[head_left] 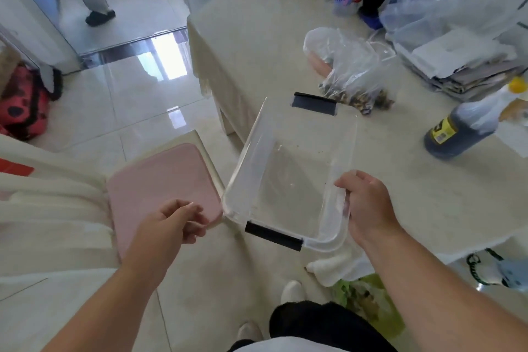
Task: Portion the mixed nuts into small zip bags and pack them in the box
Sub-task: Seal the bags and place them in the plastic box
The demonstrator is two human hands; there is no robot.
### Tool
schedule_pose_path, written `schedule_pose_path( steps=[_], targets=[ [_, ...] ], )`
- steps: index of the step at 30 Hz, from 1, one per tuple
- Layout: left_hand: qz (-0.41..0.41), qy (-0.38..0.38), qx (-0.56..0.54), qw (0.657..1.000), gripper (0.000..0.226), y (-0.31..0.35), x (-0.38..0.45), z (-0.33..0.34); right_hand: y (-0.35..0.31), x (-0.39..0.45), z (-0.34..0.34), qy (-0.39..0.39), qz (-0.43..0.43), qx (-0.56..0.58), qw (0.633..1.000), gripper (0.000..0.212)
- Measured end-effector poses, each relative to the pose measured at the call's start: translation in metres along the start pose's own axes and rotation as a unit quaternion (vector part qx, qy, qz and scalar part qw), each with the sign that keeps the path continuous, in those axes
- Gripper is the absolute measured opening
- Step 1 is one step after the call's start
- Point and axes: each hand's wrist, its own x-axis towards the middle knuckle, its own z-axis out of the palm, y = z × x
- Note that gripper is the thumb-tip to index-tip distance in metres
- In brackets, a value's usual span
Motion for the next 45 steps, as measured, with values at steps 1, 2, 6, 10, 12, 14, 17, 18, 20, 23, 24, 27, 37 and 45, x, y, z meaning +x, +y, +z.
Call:
schedule_pose_path(
  steps=[1, 2, 6, 10, 12, 14, 17, 18, 20, 23, 24, 27, 37, 45],
  targets=[
    [-0.003, -0.007, 0.000, 1.000, 0.017, 0.008, 0.011, 0.007, -0.001, 0.007, -0.001, 0.015, -0.003, 0.011, 1.000, 0.034],
    [-0.002, -0.013, 0.004, 1.000, 0.017, 0.015, 0.022, 0.015, -0.003, 0.015, -0.001, 0.029, -0.005, 0.021, 0.999, 0.028],
    [0.028, -0.048, 0.036, 0.998, 0.018, 0.047, 0.063, 0.053, -0.010, 0.045, -0.007, 0.087, -0.003, 0.063, 0.994, 0.016],
    [0.047, -0.091, 0.062, 0.993, 0.022, 0.081, 0.099, 0.090, -0.019, 0.071, -0.023, 0.141, 0.007, 0.093, 0.986, 0.021],
    [0.056, -0.112, 0.072, 0.989, 0.022, 0.094, 0.114, 0.110, -0.024, 0.080, -0.034, 0.157, 0.008, 0.093, 0.983, 0.023],
    [0.061, -0.130, 0.086, 0.986, 0.026, 0.105, 0.125, 0.128, -0.027, 0.088, -0.044, 0.184, 0.010, 0.085, 0.979, 0.023],
    [0.063, -0.168, 0.110, 0.978, 0.032, 0.119, 0.141, 0.154, -0.029, 0.099, -0.059, 0.220, 0.015, 0.090, 0.971, 0.022],
    [0.064, -0.180, 0.121, 0.974, 0.032, 0.123, 0.146, 0.162, -0.029, 0.102, -0.063, 0.230, 0.017, 0.087, 0.969, 0.021],
    [0.069, -0.201, 0.138, 0.967, 0.031, 0.131, 0.157, 0.179, -0.031, 0.107, -0.070, 0.245, 0.020, 0.084, 0.966, 0.021],
    [0.085, -0.235, 0.173, 0.953, 0.030, 0.138, 0.175, 0.206, -0.030, 0.114, -0.077, 0.272, 0.034, 0.102, 0.956, 0.020],
    [0.088, -0.247, 0.182, 0.948, 0.030, 0.140, 0.181, 0.215, -0.029, 0.117, -0.077, 0.282, 0.036, 0.108, 0.953, 0.021],
    [0.089, -0.293, 0.204, 0.930, 0.030, 0.148, 0.203, 0.241, -0.027, 0.123, -0.077, 0.319, 0.035, 0.109, 0.941, 0.023],
    [0.088, -0.396, 0.245, 0.881, 0.028, 0.188, 0.269, 0.298, -0.040, 0.157, -0.081, 0.378, 0.063, 0.102, 0.918, 0.019],
    [0.072, -0.424, 0.256, 0.866, 0.020, 0.200, 0.288, 0.317, -0.048, 0.169, -0.092, 0.405, 0.077, 0.066, 0.908, 0.019]
  ],
)
